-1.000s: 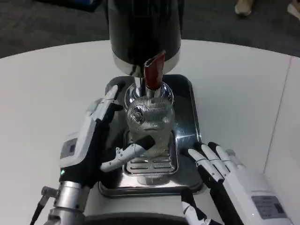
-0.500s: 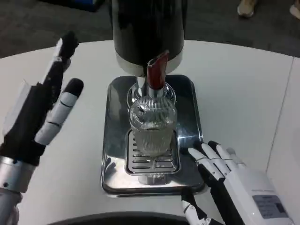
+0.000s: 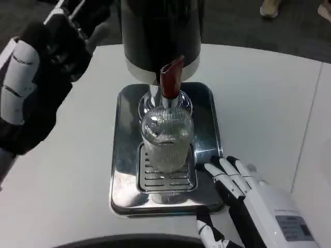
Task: Grasp the cup under the faucet to collect the drink, then remove the cup.
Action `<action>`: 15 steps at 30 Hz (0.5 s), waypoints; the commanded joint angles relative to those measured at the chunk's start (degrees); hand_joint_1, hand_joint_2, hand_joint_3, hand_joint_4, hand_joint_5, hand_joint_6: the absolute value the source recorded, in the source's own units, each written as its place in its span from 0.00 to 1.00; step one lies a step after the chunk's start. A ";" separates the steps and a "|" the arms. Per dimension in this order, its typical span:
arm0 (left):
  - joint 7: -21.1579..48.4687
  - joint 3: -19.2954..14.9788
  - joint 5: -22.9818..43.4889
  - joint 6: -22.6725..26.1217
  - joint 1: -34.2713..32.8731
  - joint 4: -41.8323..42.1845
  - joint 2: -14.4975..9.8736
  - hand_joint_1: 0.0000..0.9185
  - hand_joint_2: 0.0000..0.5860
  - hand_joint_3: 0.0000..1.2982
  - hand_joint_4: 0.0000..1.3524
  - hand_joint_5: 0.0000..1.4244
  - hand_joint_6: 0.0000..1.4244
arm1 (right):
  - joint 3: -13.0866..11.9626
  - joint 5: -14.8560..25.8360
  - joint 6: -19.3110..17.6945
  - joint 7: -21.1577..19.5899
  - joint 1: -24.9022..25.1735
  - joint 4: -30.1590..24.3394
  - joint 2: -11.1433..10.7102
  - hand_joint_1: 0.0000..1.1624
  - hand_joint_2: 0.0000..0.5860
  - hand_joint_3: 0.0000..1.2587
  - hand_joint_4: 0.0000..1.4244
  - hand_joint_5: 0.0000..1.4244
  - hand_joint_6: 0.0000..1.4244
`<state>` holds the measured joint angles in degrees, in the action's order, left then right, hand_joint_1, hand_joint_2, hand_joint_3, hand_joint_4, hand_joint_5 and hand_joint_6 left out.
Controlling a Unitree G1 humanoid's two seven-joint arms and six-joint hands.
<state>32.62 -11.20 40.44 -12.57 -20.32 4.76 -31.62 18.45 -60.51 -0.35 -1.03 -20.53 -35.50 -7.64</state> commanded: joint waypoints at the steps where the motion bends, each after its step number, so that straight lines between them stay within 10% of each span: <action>1: 4.36 -2.21 2.42 5.49 -2.17 0.74 -1.04 0.00 0.43 0.00 0.00 0.00 0.00 | 0.49 -0.38 0.34 -0.40 -1.05 -0.55 0.34 0.31 0.96 0.14 0.05 0.03 0.05; 15: 17.92 2.59 -4.41 11.52 -14.94 -10.80 1.25 0.00 0.39 0.00 0.00 0.03 0.01 | 0.73 0.03 -0.14 -0.98 -2.19 -2.04 0.31 0.31 0.96 0.16 0.07 0.05 0.07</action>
<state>49.84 -8.81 37.42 -1.43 -34.10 -4.94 -31.01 19.26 -60.91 -0.24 -1.25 -21.83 -36.54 -7.39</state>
